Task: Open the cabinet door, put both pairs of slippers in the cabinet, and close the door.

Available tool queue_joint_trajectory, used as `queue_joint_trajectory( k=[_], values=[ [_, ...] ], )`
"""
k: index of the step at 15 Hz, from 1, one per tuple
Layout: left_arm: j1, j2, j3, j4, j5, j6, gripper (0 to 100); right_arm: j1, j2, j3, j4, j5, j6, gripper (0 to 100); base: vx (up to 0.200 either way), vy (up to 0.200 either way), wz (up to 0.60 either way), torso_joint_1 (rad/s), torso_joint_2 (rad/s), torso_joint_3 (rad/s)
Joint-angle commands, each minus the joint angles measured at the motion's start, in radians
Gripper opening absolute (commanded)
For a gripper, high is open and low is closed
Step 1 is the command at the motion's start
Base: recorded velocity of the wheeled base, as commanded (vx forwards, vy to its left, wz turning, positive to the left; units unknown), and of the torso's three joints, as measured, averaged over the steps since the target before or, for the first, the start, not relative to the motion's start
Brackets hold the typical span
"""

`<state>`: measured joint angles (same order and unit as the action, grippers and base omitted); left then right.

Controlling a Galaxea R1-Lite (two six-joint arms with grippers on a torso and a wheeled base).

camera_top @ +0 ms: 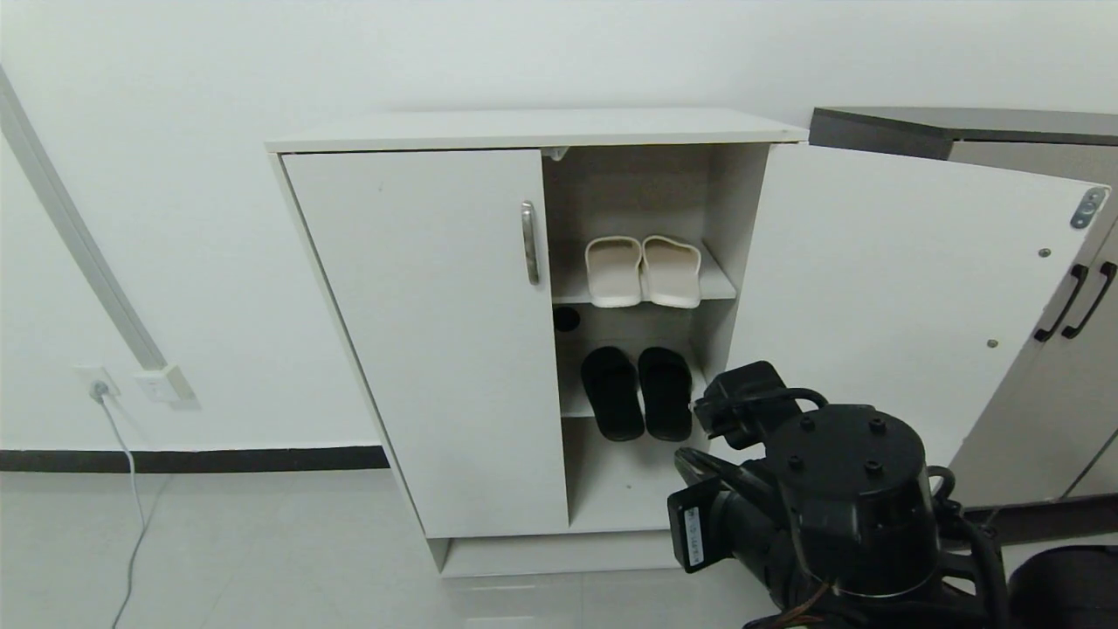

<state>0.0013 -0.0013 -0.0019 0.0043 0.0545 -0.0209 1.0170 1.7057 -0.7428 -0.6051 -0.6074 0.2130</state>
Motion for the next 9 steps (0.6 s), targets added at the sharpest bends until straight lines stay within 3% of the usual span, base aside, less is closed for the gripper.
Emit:
queue_joint_trajectory(
  k=[1, 9],
  values=[
    [0.000, 0.001, -0.001, -0.001, 0.001, -0.001, 0, 0.000, 0.003, 0.000, -0.001, 0.000, 0.000, 0, 0.000, 0.000, 0.00, 0.000, 0.00, 0.000],
    [0.000, 0.001, -0.001, 0.000, -0.001, -0.001, 0, 0.000, 0.005, 0.000, 0.001, 0.000, -0.001, 0, 0.000, 0.000, 0.00, 0.000, 0.00, 0.000]
  ],
)
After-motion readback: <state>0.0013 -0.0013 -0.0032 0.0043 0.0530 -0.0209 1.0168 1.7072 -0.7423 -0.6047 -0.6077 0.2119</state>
